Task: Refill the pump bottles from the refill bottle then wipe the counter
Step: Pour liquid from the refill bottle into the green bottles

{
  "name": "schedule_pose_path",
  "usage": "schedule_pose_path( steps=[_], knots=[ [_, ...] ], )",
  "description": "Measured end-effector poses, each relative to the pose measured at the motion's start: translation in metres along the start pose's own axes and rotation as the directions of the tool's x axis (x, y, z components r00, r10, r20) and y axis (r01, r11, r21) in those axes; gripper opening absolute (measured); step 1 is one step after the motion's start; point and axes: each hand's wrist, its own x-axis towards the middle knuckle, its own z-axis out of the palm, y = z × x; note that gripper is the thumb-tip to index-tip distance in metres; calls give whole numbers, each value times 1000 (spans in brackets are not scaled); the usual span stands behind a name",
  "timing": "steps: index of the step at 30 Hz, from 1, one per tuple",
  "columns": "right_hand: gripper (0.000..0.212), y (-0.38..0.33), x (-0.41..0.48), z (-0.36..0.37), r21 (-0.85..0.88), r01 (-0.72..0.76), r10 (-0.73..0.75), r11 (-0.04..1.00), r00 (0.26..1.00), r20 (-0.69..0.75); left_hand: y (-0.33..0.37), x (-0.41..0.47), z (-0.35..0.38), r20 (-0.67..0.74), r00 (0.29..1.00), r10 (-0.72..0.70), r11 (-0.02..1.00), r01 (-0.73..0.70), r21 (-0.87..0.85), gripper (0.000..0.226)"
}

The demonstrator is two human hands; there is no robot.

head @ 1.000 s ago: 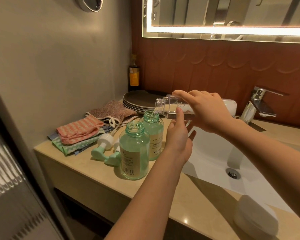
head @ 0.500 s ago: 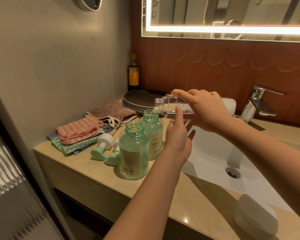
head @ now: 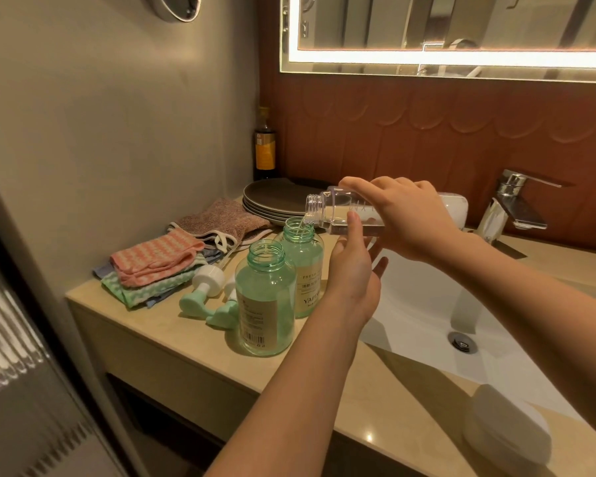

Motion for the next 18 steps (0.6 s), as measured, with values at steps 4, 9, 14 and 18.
schedule_pose_path(
  steps=[4, 9, 14, 18],
  knots=[
    [83, 0, 0, 0, 1, 6, -6, 1000, 1000, -5, 0, 0, 0, -3, 1000, 0, 1000, 0, 1, 31],
    [82, 0, 0, -1, -6, 13, -13, 1000, 1000, -9, 0, 0, 0, -1, 1000, 0, 1000, 0, -12, 33],
    [82, 0, 0, -2, -11, 14, -14, 1000, 1000, -6, 0, 1, 1, -2, 1000, 5, 1000, -5, -13, 49],
    [82, -1, 0, -1, -16, 13, -14, 1000, 1000, -6, 0, 1, 1, 1, 1000, 2, 1000, -2, -13, 50]
  ],
)
